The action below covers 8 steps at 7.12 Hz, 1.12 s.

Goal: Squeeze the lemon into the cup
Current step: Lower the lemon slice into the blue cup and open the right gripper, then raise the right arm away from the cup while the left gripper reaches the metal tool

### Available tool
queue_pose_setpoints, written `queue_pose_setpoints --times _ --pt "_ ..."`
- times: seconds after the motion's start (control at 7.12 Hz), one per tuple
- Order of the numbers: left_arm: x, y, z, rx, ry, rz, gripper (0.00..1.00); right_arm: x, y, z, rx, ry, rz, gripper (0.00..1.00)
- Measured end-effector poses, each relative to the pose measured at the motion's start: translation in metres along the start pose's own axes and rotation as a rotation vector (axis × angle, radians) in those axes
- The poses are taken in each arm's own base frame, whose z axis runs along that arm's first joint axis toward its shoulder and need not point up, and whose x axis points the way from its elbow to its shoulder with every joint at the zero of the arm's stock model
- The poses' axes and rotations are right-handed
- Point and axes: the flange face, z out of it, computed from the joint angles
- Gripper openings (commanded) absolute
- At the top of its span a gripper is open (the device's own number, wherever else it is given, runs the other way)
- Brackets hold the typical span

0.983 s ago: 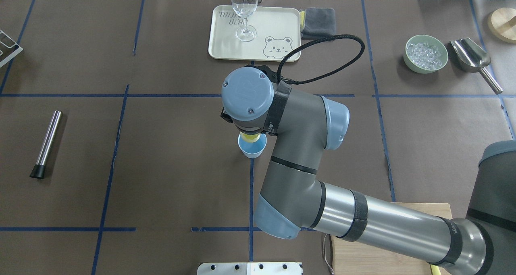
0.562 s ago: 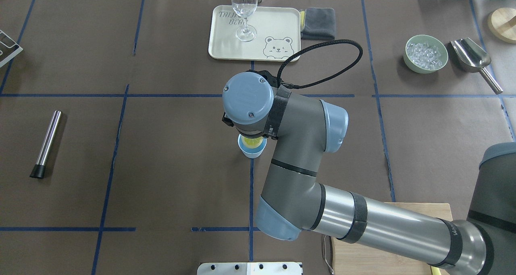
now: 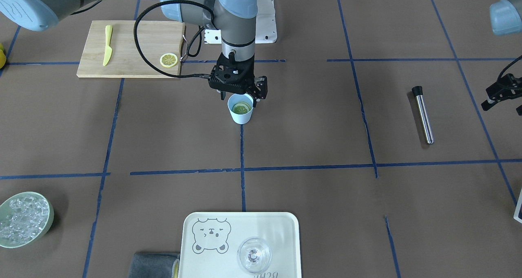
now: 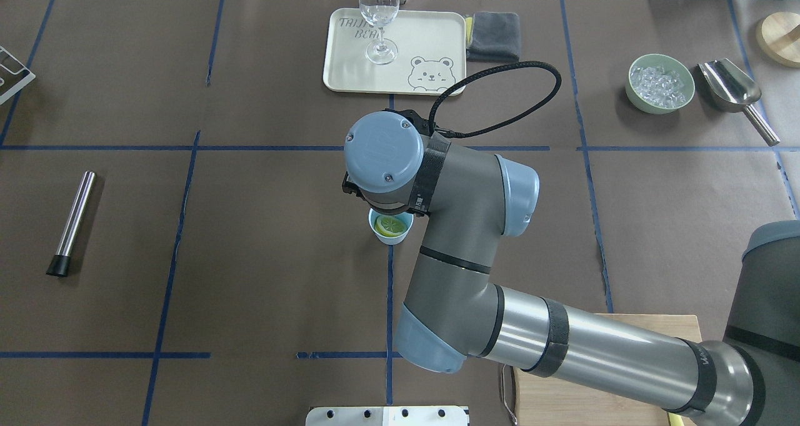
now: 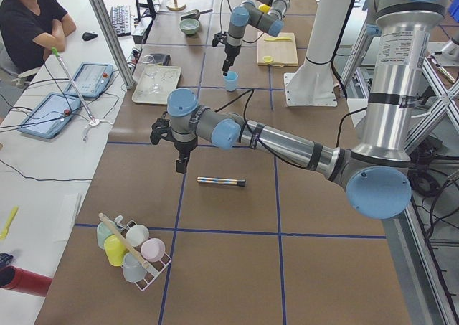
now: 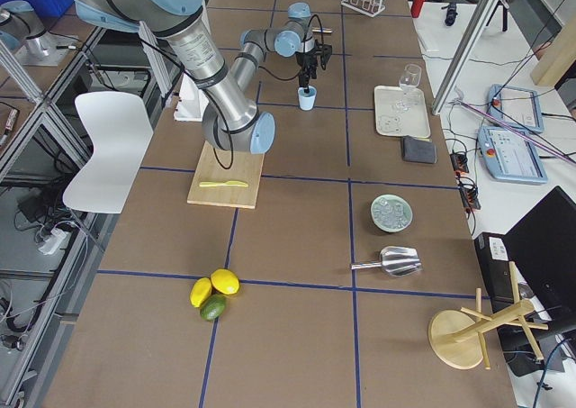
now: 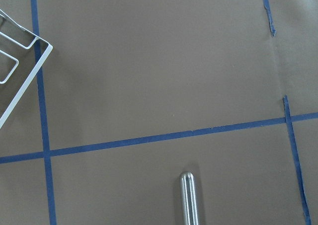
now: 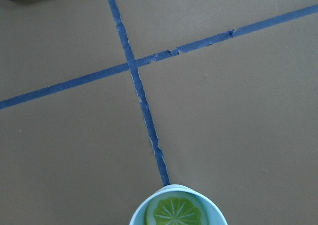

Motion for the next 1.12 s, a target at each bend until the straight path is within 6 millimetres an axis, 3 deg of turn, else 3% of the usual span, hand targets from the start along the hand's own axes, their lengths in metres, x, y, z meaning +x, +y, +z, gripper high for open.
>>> queue_pose_setpoints --times 0.14,0.28,0.42,0.7,1.12 --pt "0.005 -0.002 0.001 0.0 0.002 -0.009 1.0 0.001 -0.005 -0.004 -0.012 -0.004 -0.005 1.0" --pt "0.02 -0.005 0.008 -0.009 0.009 -0.022 1.0 0.008 -0.021 -0.012 -0.024 -0.013 -0.013 1.0" --pt "0.04 -0.006 0.022 -0.029 0.016 -0.04 1.0 0.028 -0.048 -0.025 -0.03 -0.026 -0.032 1.0" --pt "0.062 -0.002 0.056 -0.09 0.014 -0.07 1.0 0.103 -0.124 -0.056 -0.056 -0.059 -0.089 1.0" --pt "0.045 0.001 0.102 -0.182 -0.02 -0.124 1.0 0.231 -0.227 -0.092 -0.09 -0.082 -0.197 1.0"
